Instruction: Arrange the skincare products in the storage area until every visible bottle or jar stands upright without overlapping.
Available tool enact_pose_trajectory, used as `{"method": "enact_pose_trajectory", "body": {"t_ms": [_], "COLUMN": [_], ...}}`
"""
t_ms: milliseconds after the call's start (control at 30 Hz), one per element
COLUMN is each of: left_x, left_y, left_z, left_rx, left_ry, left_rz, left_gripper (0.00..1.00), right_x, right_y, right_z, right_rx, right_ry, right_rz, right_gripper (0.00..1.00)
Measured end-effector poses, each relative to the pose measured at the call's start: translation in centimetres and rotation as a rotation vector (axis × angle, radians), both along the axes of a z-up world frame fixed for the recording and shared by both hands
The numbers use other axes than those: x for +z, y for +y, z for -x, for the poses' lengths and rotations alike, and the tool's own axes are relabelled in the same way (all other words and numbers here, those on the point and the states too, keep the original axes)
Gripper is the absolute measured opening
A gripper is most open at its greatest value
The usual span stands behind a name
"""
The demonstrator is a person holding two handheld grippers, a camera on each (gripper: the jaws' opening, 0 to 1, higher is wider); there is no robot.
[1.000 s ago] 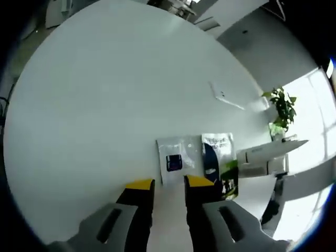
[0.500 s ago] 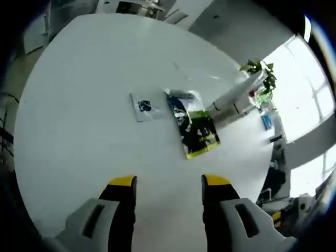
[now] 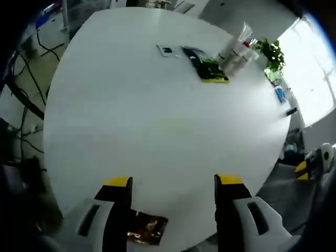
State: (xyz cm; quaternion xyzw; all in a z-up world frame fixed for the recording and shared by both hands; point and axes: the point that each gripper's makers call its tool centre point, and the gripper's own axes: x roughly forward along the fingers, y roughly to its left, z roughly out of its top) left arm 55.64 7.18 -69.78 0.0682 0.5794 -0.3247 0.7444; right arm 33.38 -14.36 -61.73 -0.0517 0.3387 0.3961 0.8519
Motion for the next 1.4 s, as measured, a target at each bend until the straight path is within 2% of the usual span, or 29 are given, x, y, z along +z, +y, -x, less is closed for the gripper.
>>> {"method": "enact_pose_trajectory", "body": {"t_ms": [100, 267, 367, 433, 467, 600, 700, 767, 1033, 1167, 1300, 1400], "left_x": [-0.4, -1.5, -2.4, -2.8, -2.9, -2.8, -2.8, -2.9, -2.7, -2.6, -2.7, -2.7], "left_y": [2.3, 5.0, 6.6, 6.6, 6.3, 6.8, 6.9, 7.0, 6.5, 6.1, 6.2, 6.3], "left_z": [1.0, 3.3, 4.3, 4.3, 4.5, 3.8, 3.9, 4.4, 5.3, 5.8, 5.8, 6.0], "left_rx": [-0.055, -0.212, -0.327, -0.378, -0.370, -0.378, -0.376, -0.325, -0.349, -0.369, -0.334, -0.269], "left_ry": [-0.042, -0.046, -0.032, -0.058, -0.057, -0.078, -0.078, -0.049, -0.062, -0.075, -0.083, -0.072], "left_rz": [-0.088, -0.215, -0.315, -0.326, -0.312, -0.327, -0.327, -0.325, -0.327, -0.318, -0.314, -0.315], "left_gripper": [0.76, 0.84, 0.83, 0.76, 0.74, 0.67, 0.65, 0.62, 0.47, 0.37, 0.35, 0.34], "right_x": [-0.1, -0.2, -0.2, -0.3, -0.3, -0.4, -0.5, -0.5, -0.5, -0.5, -0.6, -0.6], "right_y": [0.1, 0.0, 0.1, 0.1, 0.1, 0.0, 0.0, 0.1, 1.5, 1.1, 1.0, 1.0], "right_z": [0.1, 0.1, 0.1, 0.0, 0.0, 0.0, 0.0, -0.1, -0.2, -0.5, -0.5, -0.4], "right_rx": [0.010, 0.005, 0.008, 0.007, 0.005, -0.001, 0.001, 0.000, 0.021, 0.009, 0.004, 0.008], "right_ry": [0.003, 0.010, 0.009, 0.008, 0.008, 0.011, 0.005, 0.005, -0.004, -0.012, -0.011, -0.008], "right_rz": [0.004, 0.010, 0.020, 0.029, 0.031, 0.043, 0.052, 0.054, 0.060, 0.074, 0.081, 0.079], "right_gripper": [0.03, 0.03, 0.03, 0.03, 0.04, 0.04, 0.04, 0.04, 0.03, 0.04, 0.04, 0.04]}}
